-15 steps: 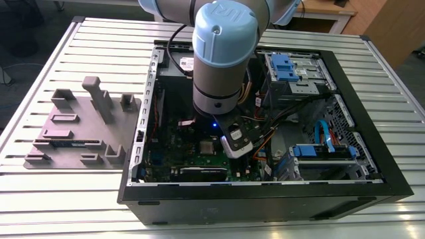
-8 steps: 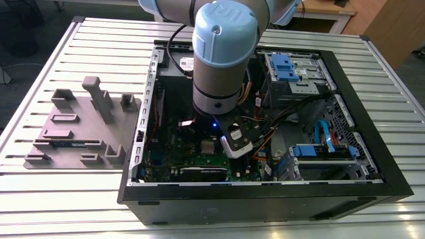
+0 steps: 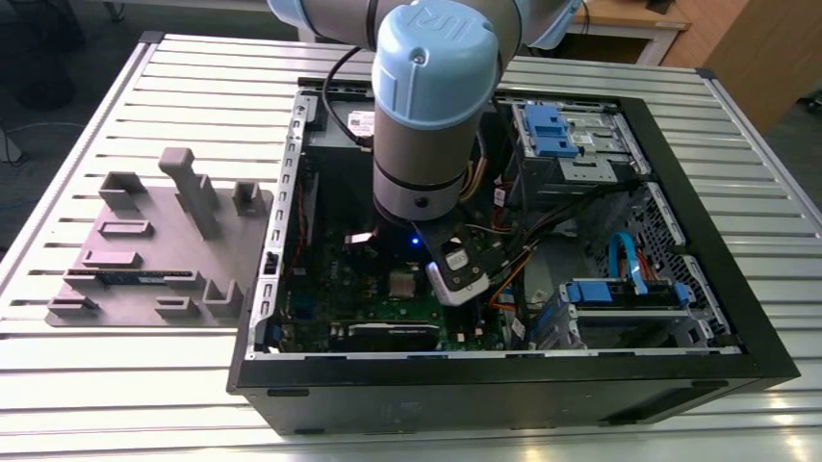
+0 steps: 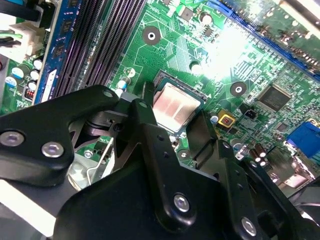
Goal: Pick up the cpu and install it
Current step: 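Place the cpu into insertion slot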
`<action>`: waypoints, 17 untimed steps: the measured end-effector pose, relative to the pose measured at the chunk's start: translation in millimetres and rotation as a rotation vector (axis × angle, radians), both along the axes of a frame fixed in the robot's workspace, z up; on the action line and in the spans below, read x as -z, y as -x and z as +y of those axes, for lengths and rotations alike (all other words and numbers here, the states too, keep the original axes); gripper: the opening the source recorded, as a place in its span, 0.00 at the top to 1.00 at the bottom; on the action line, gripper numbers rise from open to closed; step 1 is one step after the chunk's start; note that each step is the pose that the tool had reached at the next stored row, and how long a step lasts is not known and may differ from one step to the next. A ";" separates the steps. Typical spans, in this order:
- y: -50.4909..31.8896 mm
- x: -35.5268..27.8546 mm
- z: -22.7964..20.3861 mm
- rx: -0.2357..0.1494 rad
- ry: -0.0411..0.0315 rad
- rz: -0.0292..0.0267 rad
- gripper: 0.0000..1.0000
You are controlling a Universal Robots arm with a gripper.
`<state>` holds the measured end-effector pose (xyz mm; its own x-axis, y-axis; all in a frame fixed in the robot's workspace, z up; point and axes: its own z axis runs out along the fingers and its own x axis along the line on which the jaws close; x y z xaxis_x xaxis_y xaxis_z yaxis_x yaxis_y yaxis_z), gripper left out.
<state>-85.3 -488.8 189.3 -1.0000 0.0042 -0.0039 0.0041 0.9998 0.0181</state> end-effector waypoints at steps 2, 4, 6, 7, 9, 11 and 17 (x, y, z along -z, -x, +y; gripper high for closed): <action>0.0 -0.6 0.0 -0.002 0.0001 0.0000 0.48; 0.0 -0.7 0.0 -0.004 -0.0001 0.0000 0.48; 0.0 -0.8 0.0 -0.005 0.0000 0.0001 0.48; 0.0 -0.8 0.0 -0.008 0.0001 0.0001 0.48; 0.1 -0.9 -0.1 -0.024 -0.0006 0.0002 0.48; 0.0 -0.7 0.0 -0.044 -0.0024 0.0001 0.48; 0.0 -0.7 0.0 -0.051 -0.0027 0.0001 0.48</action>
<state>-85.3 -488.8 190.0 -0.9989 -0.0468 -0.0039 -0.0469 0.9987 0.0207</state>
